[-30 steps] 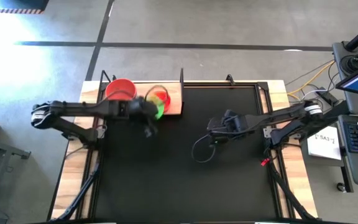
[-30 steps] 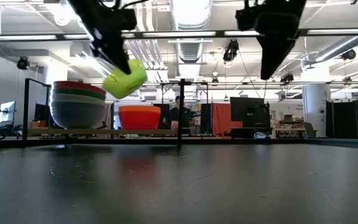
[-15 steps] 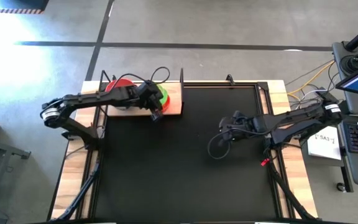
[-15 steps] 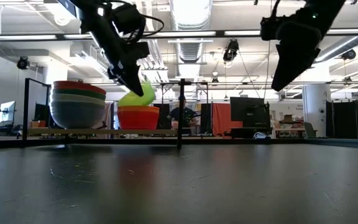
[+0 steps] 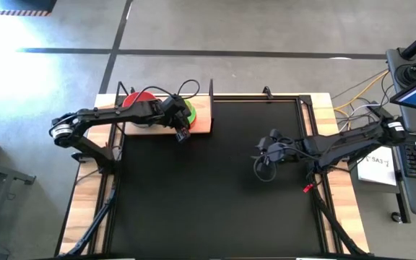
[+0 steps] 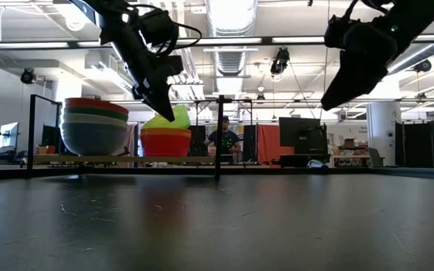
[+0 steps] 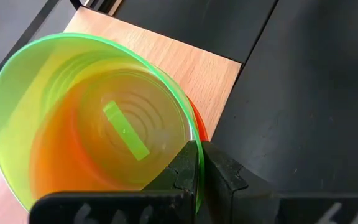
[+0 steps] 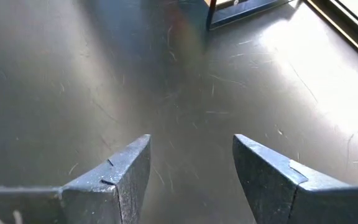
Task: Place and stack bowls onto a shelf
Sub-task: Stack the light green bowl on top of the light orange bowl on the shelf
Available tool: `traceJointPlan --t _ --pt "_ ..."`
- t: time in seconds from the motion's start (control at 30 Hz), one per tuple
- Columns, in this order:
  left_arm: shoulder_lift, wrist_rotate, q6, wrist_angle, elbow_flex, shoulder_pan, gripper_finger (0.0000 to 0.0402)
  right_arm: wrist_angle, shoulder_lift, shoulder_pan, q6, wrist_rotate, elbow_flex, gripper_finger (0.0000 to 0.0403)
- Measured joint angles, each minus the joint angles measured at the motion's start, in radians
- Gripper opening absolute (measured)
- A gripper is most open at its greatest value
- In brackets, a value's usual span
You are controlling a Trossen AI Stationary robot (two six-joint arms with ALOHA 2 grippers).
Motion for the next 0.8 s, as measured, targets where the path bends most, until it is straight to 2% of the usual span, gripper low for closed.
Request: traceJointPlan --t 0.23,0.47,0.63,0.8 --pt "0.0 -0.004 -0.014 -0.008 0.0 0.0 0.0 0.026 -0.018 0.0 -0.007 0.0 -0.042 0.0215" --pt "0.005 -0.049 0.008 -0.121 0.074 0.0 0.0013 0.028 -0.018 0.0 -0.006 0.0 -0.047 0.0215" --pt "0.041 -0.049 0.01 -0.21 0.125 -0.001 0.002 0.028 -0.018 0.0 -0.006 0.0 -0.047 0.0215" --pt "0.103 -0.048 0.035 -0.227 0.144 -0.003 0.0032 0.028 -0.018 0.0 -0.006 0.0 -0.049 0.0215"
